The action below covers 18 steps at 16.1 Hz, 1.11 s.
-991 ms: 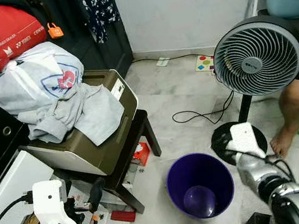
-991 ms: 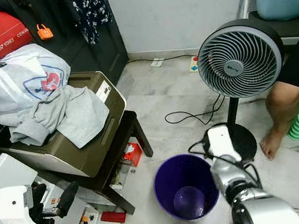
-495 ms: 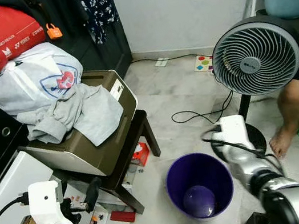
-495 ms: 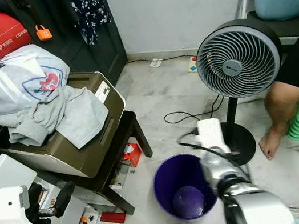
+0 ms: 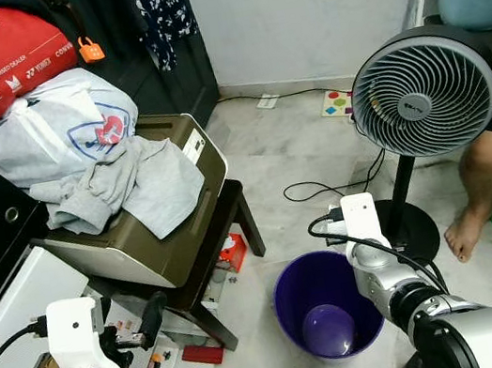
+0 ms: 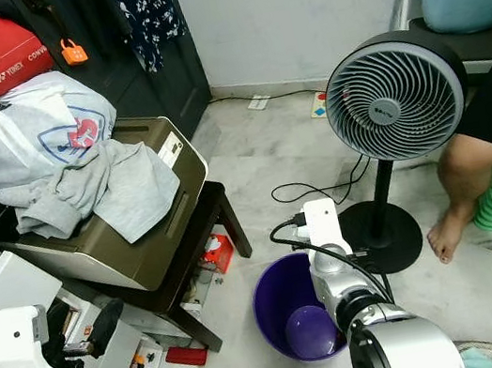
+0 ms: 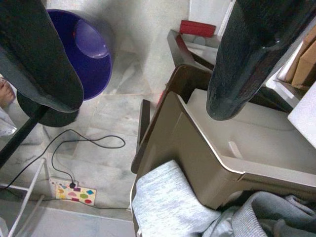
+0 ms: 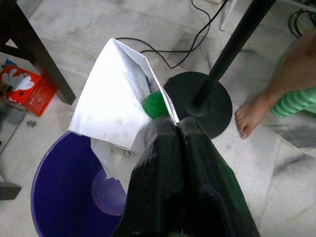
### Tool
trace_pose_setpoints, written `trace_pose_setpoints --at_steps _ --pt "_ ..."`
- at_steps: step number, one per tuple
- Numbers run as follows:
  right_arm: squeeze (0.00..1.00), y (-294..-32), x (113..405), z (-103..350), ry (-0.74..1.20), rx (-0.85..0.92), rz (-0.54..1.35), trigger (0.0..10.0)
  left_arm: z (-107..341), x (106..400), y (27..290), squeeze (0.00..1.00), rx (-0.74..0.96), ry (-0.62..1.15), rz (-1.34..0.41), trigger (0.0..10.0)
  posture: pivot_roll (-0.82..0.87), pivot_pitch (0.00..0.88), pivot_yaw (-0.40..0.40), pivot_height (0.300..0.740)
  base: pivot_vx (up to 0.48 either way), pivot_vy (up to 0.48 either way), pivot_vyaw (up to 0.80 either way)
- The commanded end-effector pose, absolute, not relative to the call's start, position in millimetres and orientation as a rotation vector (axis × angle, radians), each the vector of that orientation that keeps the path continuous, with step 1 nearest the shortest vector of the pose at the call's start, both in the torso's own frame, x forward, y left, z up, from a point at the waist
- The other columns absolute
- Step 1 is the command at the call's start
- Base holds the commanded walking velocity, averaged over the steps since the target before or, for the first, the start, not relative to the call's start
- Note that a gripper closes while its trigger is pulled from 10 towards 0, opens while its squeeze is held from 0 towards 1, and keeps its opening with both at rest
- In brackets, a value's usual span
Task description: Clean up the room
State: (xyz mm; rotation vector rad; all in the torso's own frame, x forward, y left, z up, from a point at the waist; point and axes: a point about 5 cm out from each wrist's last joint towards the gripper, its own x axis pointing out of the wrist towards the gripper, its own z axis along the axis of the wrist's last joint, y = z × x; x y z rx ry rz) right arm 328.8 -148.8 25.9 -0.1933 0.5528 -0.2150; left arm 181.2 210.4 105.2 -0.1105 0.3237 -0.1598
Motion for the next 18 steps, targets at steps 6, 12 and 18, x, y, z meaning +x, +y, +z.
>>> trace_pose_setpoints --at_steps 6,12,18 --pt "1.0 -145.4 329.9 27.1 0.552 -0.177 -0.209 10.0 103.9 178.3 215.2 0.0 -0.094 0.332 -0.132 10.0 0.22 0.096 0.142 0.74 0.0 0.0 0.0" --pt "1.0 -139.8 332.8 31.0 0.52 -0.166 -0.187 10.0 102.6 181.5 213.7 0.0 -0.097 0.328 -0.132 10.0 0.21 0.087 0.134 0.74 0.0 0.0 0.0" --pt "1.0 -152.1 336.8 41.8 0.377 -0.162 -0.093 10.0 92.8 212.0 199.1 0.0 -0.129 0.266 -0.111 10.0 0.08 0.025 0.091 0.74 0.0 0.0 0.0"
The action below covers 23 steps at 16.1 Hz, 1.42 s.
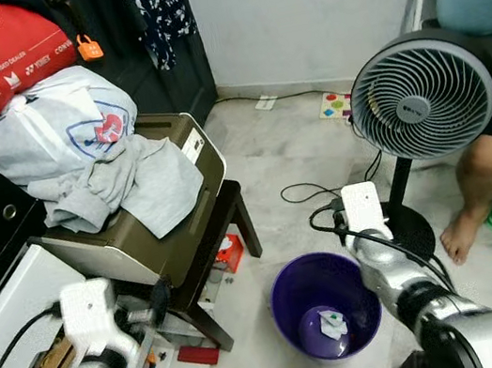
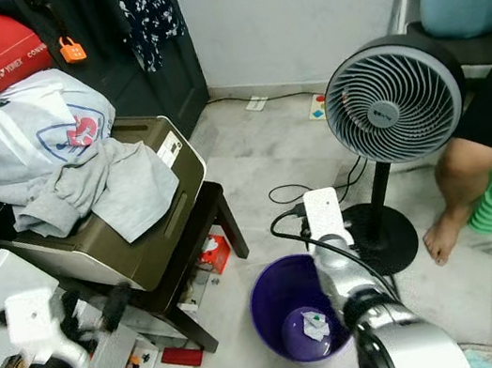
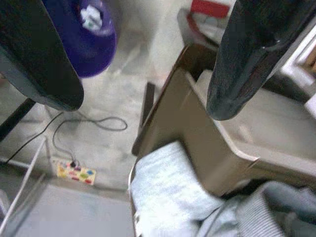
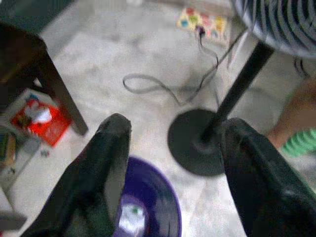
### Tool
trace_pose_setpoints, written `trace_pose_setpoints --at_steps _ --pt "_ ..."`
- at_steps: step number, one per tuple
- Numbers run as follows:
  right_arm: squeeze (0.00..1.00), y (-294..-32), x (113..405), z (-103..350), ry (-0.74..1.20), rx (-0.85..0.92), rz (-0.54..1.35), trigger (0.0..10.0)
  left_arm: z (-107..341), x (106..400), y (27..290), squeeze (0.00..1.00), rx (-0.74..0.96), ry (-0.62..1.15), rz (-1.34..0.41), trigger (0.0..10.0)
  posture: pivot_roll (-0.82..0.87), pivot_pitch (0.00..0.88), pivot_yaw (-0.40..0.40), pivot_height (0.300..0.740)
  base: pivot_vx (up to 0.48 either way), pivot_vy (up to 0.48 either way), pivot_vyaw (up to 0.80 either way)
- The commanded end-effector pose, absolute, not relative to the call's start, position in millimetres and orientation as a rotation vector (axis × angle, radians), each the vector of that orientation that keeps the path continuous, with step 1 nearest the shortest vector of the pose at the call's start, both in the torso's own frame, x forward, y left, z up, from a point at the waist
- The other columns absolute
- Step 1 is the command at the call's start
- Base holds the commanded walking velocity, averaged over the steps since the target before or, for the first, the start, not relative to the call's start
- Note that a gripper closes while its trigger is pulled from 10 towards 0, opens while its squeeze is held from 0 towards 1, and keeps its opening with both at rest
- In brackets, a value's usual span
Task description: Clean up the room
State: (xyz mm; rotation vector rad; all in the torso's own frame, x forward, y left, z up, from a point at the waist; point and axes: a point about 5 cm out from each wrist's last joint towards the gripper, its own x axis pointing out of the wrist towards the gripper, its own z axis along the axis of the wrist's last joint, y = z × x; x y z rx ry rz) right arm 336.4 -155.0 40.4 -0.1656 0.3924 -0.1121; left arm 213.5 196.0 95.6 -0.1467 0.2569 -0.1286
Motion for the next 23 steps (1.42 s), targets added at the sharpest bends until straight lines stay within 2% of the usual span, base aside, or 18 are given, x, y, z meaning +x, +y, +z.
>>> trace_pose_setpoints --at_steps 1,4,6,7,10,14,20,23 --pt "1.0 -152.8 335.2 43.2 0.341 -0.168 -0.07 10.0 91.6 215.2 197.7 0.0 -0.132 0.257 -0.109 10.0 0.08 0.022 0.09 0.74 0.0 0.0 0.0" --pt "1.0 -154.1 324.8 51.2 0.223 -0.149 -0.001 10.0 90.1 226.6 196.5 0.0 -0.137 0.217 -0.084 10.0 0.03 0.0 0.075 0.74 0.0 0.0 0.0" --pt "1.0 -156.5 301.8 58.3 0.154 -0.158 0.038 10.0 89.0 233.5 195.2 0.0 -0.152 0.189 -0.062 10.0 -0.01 0.0 0.057 0.74 0.0 0.0 0.0" --pt "1.0 -160.7 281.4 59.7 0.142 -0.16 0.042 10.0 88.5 233.8 191.9 0.0 -0.161 0.177 -0.064 10.0 -0.02 0.0 0.053 0.74 0.0 0.0 0.0" --pt "1.0 -174.2 255.9 66.2 0.151 -0.194 0.036 10.0 83.5 233.8 183.4 0.0 -0.207 0.173 -0.103 10.0 -0.05 0.0 0.038 0.74 0.0 0.0 0.0" --pt "1.0 -193.3 258.7 71.8 0.19 -0.214 0.001 10.0 83.2 239.4 172.4 0.0 -0.265 0.149 -0.171 10.0 -0.07 0.0 0.02 0.74 0.0 0.0 0.0" --pt "1.0 -186.3 258.6 80.8 0.197 -0.198 0.024 10.0 92.7 241.3 167.9 0.0 -0.315 0.097 -0.208 10.0 -0.07 0.0 0.009 0.74 0.0 0.0 0.0" --pt "1.0 -188.1 247.2 80.9 0.192 -0.181 0.042 10.0 94.1 225.8 166.0 0.0 -0.324 0.098 -0.212 10.0 -0.07 0.0 0.01 0.74 0.0 0.0 0.0"
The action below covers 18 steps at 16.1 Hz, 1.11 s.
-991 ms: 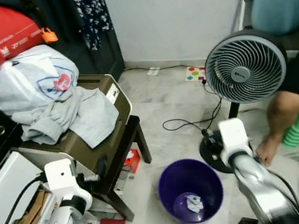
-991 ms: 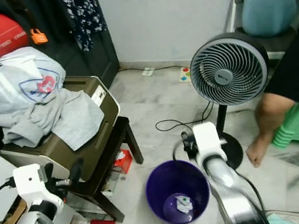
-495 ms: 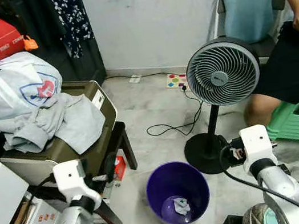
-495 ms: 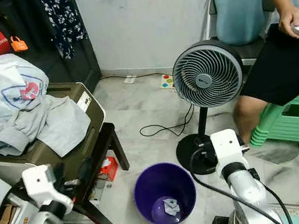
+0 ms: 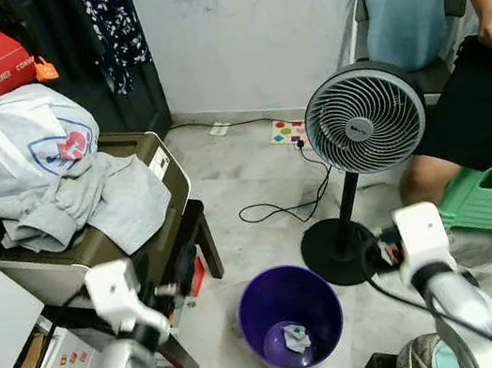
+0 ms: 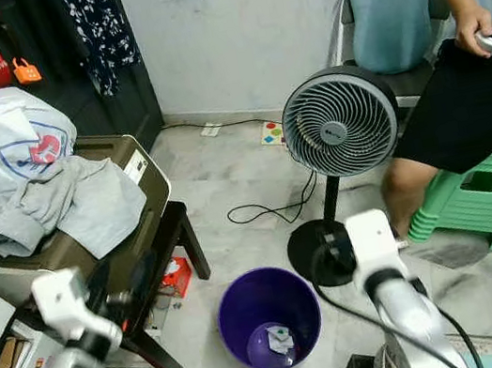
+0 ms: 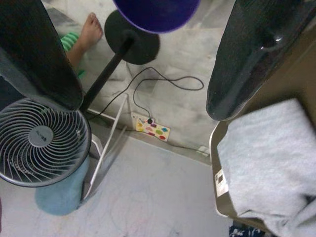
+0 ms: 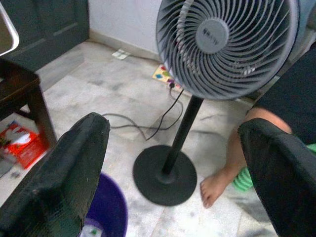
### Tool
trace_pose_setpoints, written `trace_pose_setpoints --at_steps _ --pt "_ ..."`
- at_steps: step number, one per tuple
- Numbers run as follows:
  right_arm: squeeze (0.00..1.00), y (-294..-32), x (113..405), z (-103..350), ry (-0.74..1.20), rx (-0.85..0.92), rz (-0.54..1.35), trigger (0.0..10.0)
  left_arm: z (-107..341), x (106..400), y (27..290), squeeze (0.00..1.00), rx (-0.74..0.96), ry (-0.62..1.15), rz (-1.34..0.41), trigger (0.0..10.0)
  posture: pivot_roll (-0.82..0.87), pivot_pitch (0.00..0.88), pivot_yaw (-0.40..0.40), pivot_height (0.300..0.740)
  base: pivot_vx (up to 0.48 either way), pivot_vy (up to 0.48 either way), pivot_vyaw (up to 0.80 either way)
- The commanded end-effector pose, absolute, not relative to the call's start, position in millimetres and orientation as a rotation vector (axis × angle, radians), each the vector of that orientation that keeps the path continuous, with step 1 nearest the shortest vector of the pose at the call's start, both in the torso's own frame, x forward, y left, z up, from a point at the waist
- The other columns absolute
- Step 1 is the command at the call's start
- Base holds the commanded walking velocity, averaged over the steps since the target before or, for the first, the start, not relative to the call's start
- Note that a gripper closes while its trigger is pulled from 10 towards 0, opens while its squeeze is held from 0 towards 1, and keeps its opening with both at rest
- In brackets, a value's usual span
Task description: Clean up the room
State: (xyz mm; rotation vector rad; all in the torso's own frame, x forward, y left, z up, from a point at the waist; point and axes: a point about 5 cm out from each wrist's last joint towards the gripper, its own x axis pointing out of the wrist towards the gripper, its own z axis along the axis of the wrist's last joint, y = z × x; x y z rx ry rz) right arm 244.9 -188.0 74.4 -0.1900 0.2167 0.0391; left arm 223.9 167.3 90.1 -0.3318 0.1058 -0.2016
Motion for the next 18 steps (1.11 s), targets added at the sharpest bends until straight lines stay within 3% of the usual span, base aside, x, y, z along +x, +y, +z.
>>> trace_pose_setpoints --at_steps 1,11,12,13,14,18 --pt "1.0 -187.8 242.6 80.6 0.193 -0.182 0.051 10.0 92.1 221.1 166.4 0.0 -0.33 0.106 -0.205 10.0 -0.07 0.0 0.009 0.74 0.0 0.0 0.0" --pt "1.0 -188.3 237.6 77.5 0.219 -0.171 0.052 10.0 97.0 219.4 153.0 0.0 -0.342 0.103 -0.303 10.0 -0.07 0.0 0.008 0.74 0.0 0.0 0.0" --pt "0.93 -187.5 237.7 76.8 0.223 -0.176 0.057 10.0 92.5 220.1 152.4 0.0 -0.325 0.133 -0.291 10.0 -0.08 0.0 0.008 0.74 0.0 0.0 0.0" --pt "0.4 -187.3 238.2 76.5 0.226 -0.18 0.058 10.0 89.7 222.1 152.7 0.0 -0.314 0.148 -0.275 10.0 -0.08 0.0 0.008 0.74 0.0 0.0 0.0" --pt "0.0 -187.2 238.4 76.0 0.231 -0.181 0.059 10.0 87.7 224.1 153.9 0.0 -0.296 0.162 -0.256 10.0 -0.08 0.0 0.009 0.74 0.0 0.0 -0.4" --pt "0.0 -187.5 237.6 75.6 0.242 -0.184 0.053 10.0 87.6 226.0 155.4 0.0 -0.295 0.162 -0.242 10.0 -0.08 0.0 0.011 0.74 0.0 0.0 -0.77"
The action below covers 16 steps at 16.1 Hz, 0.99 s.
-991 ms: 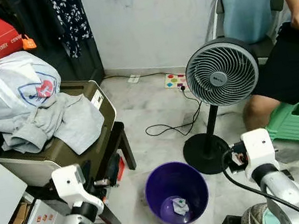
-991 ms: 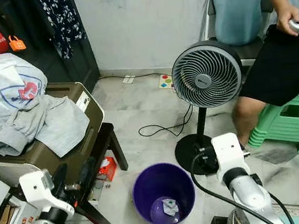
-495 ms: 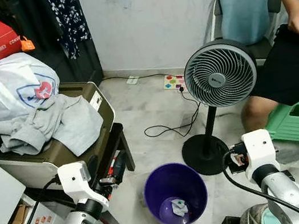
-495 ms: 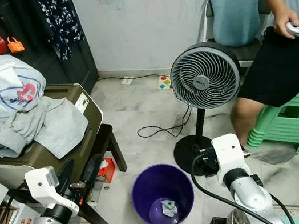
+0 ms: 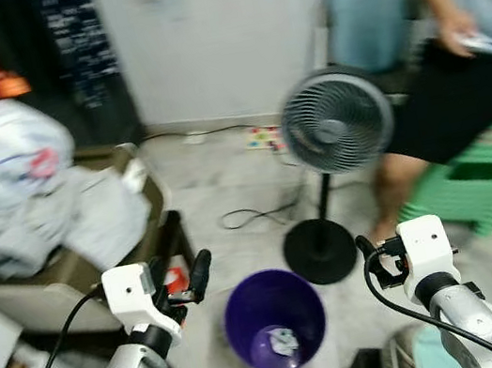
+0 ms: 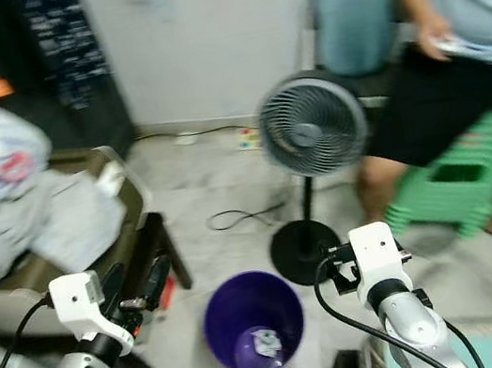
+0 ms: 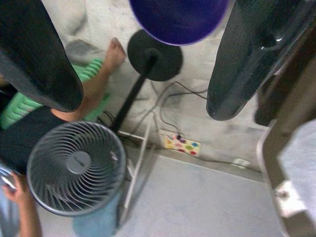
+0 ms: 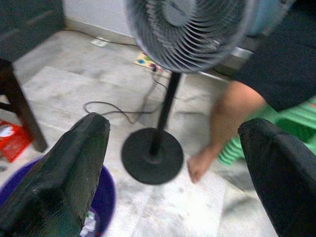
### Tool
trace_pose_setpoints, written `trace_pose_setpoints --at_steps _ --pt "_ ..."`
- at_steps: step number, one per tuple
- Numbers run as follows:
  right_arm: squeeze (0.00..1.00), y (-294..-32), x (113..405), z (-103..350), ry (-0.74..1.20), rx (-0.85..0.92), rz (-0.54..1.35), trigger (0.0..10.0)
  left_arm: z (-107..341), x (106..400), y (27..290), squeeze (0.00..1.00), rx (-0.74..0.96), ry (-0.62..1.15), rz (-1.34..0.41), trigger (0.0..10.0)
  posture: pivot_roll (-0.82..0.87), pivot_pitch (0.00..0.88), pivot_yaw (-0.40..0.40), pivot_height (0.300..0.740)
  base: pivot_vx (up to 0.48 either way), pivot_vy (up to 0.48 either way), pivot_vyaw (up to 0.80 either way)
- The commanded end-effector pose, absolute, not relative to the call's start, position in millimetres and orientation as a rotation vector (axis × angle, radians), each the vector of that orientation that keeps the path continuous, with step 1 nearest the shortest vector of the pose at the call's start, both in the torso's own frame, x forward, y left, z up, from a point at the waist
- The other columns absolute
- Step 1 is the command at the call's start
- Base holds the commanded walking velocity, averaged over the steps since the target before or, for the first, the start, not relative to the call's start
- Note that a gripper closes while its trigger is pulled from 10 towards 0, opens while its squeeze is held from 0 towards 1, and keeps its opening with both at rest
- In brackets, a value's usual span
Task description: Clean up the room
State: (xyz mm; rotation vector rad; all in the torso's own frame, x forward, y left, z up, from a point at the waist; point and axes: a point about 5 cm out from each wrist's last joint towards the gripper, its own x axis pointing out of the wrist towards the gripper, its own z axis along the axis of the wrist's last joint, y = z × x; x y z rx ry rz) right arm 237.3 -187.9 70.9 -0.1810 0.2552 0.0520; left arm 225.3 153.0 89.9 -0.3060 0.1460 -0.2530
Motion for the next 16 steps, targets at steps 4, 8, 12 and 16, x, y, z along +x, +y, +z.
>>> trace_pose_setpoints --at_steps 4,8,12,16 --pt "0.0 -187.3 238.1 74.6 0.248 -0.185 0.052 10.0 87.1 228.2 154.6 0.0 -0.286 0.164 -0.236 10.0 -0.08 0.0 0.013 0.74 0.0 0.0 -0.79" --pt "0.0 -186.5 238.3 74.6 0.247 -0.187 0.058 10.0 86.9 230.5 154.1 0.0 -0.271 0.16 -0.223 10.0 -0.08 0.0 0.013 0.74 0.0 0.0 -0.37" --pt "0.0 -185.5 239.0 76.0 0.24 -0.187 0.064 10.0 86.1 231.8 154.9 0.0 -0.266 0.16 -0.214 10.0 -0.09 0.0 0.012 0.74 0.0 0.0 0.0" --pt "0.0 -185.0 239.4 75.8 0.241 -0.184 0.068 10.0 84.4 233.9 155.9 0.0 -0.25 0.167 -0.183 10.0 -0.09 0.0 0.012 0.74 0.0 0.0 0.0"
